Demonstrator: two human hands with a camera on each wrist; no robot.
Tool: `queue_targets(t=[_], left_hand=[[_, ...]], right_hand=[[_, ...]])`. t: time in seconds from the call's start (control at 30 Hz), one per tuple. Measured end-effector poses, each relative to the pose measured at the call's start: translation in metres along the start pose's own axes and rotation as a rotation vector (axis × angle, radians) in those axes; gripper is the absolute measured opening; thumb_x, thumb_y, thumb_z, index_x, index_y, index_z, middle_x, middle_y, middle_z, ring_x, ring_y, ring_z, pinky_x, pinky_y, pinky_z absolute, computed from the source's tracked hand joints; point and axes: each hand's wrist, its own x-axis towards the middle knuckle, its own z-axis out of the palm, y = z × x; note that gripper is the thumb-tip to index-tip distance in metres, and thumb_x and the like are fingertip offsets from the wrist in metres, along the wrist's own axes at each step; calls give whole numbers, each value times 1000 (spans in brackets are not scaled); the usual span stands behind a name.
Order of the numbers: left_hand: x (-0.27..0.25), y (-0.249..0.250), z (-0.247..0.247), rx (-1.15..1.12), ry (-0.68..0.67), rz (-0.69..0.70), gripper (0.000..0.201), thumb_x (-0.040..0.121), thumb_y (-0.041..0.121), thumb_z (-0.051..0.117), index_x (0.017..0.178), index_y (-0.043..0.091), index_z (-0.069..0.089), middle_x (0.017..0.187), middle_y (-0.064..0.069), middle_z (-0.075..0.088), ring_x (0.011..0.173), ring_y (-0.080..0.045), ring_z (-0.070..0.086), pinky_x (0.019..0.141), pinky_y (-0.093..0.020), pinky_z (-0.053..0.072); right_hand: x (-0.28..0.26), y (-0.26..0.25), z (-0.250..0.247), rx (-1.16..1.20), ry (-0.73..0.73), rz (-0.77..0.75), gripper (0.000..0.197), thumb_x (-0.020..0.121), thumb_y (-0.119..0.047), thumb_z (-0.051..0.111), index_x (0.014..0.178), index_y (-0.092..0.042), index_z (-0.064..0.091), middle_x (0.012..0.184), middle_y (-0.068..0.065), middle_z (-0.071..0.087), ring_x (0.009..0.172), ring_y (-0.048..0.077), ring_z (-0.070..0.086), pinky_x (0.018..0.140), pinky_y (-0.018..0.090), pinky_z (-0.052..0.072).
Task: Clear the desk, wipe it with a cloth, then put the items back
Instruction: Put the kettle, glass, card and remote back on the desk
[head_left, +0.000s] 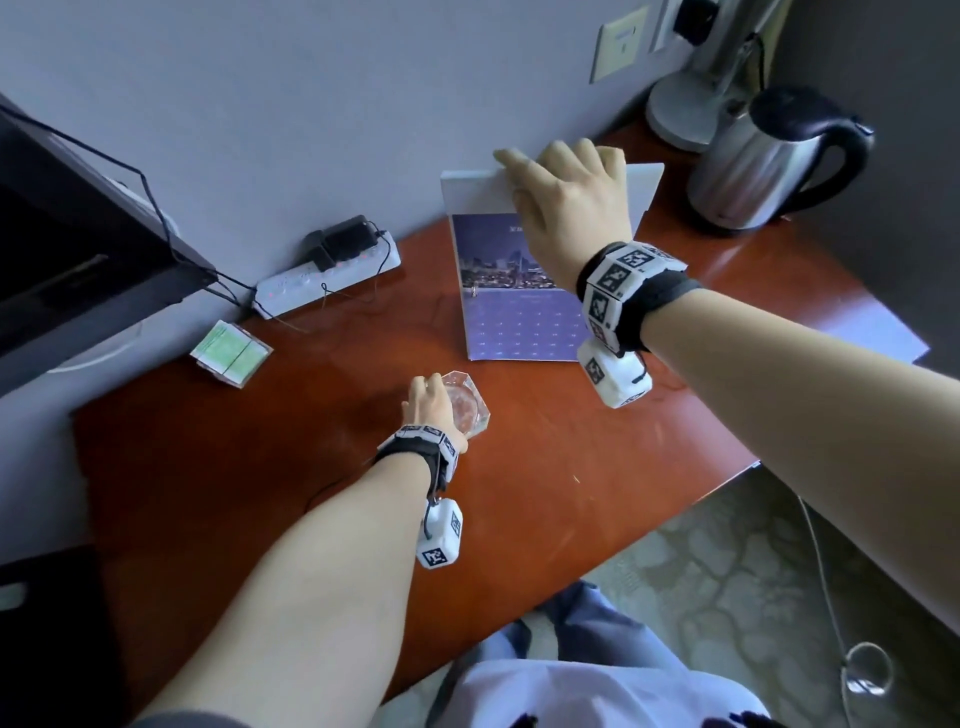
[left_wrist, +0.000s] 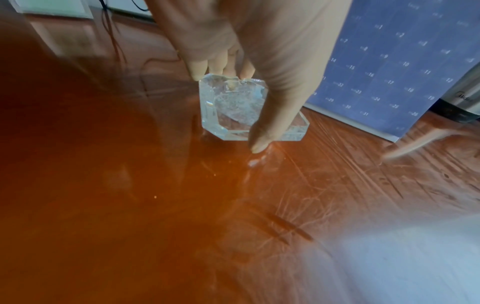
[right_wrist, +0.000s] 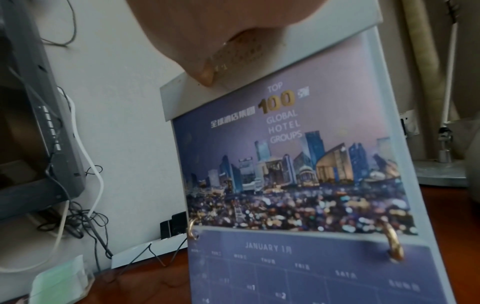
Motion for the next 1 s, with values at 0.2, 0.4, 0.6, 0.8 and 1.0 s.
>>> queue_targets(t=[0.2,0.4,0.6,0.8,1.0], left_hand=[[3,-4,15,11,31,20,109,59,11,92,147,11,27,146,-8,28,133,-30,39,108,-43,41],[2,-5,16,38,53,37,114,62,17,91,150,11,20,149,-8,26,139,-28,35,113,-44,36],[-3,8,-18,-55,67,34,108,77,33,81,156,14,9,164,-8,8,151,-25,15,121,-49,19],[-2,43,-110,-484,235,99,86,81,17,73,153,9,27,157,-12,31,143,-27,34,114,-36,30],[-24,87,-159,-930,252,115,72,56,39,56,123,12,54,108,0,54,99,-21,50,78,-28,36]], right_hand=[[-1,1,3,-9,24,-16,37,90,-18,52,123,-26,67,87,1,62,80,30,56,82,37,33],[-4,2,2,-22,8,-56,47,86,-15,51,132,-22,61,98,4,63,87,32,56,89,40,36],[-8,8,-32,-78,-265,29,72,84,-23,48,153,-22,29,157,18,28,146,38,22,114,67,10],[-25,35,-67,79,-201,472,66,93,-37,44,154,-22,23,162,13,14,147,32,20,115,59,18],[-22,51,-76,488,-449,1065,71,100,-60,21,136,-9,53,140,18,53,128,37,48,107,40,33]])
